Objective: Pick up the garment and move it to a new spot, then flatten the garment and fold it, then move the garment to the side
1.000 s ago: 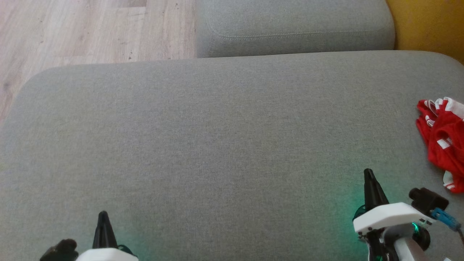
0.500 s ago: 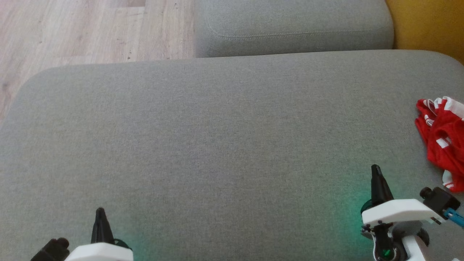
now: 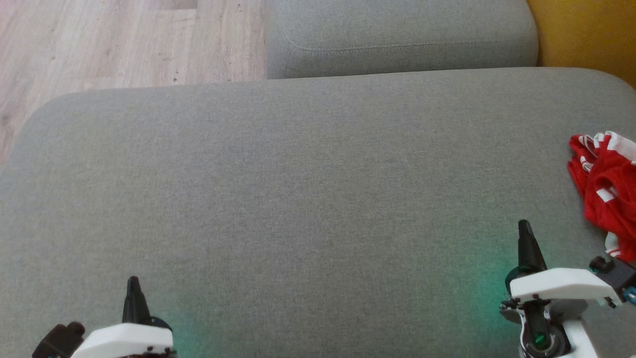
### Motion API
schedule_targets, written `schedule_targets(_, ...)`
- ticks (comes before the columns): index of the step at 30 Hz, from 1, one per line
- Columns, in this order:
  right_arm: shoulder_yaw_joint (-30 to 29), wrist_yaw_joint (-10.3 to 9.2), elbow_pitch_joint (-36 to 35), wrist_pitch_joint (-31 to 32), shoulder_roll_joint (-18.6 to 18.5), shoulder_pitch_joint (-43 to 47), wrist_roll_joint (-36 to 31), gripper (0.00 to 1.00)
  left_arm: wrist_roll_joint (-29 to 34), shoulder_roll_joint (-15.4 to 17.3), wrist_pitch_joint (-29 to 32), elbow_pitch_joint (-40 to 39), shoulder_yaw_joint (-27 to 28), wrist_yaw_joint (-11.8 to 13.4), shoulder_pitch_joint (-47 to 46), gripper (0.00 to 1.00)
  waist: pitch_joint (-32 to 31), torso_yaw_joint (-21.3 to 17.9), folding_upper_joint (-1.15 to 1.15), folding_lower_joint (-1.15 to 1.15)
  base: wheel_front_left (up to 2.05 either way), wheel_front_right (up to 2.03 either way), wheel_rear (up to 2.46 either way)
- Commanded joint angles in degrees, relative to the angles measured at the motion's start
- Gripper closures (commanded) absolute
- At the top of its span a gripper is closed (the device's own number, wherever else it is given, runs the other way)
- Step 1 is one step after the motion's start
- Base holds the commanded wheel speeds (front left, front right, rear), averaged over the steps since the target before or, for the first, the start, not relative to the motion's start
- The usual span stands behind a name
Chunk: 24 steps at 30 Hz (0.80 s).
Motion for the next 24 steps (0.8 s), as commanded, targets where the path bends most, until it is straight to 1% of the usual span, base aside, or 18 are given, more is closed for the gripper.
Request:
schedule_targets(1, 0.00, 0.11, -2.65, 0.63, -0.19, -1.36, 2.28, 1.00, -2.15, 0.26, 0.57, -2.24, 1.80, -0.59, -2.96, 1.00, 0.01, -0.03, 0.00, 0.00, 0.00, 0.00, 0.00)
schedule_targets(24, -2.04, 0.14, -6.35, 4.28, -0.23, -0.89, 16.38, 1.00, -15.80, 0.33, 4.26, -4.33, 3.29, -2.00, -4.27, 1.00, 0.09, -0.34, 0.00, 0.00, 0.00, 0.00, 0.00)
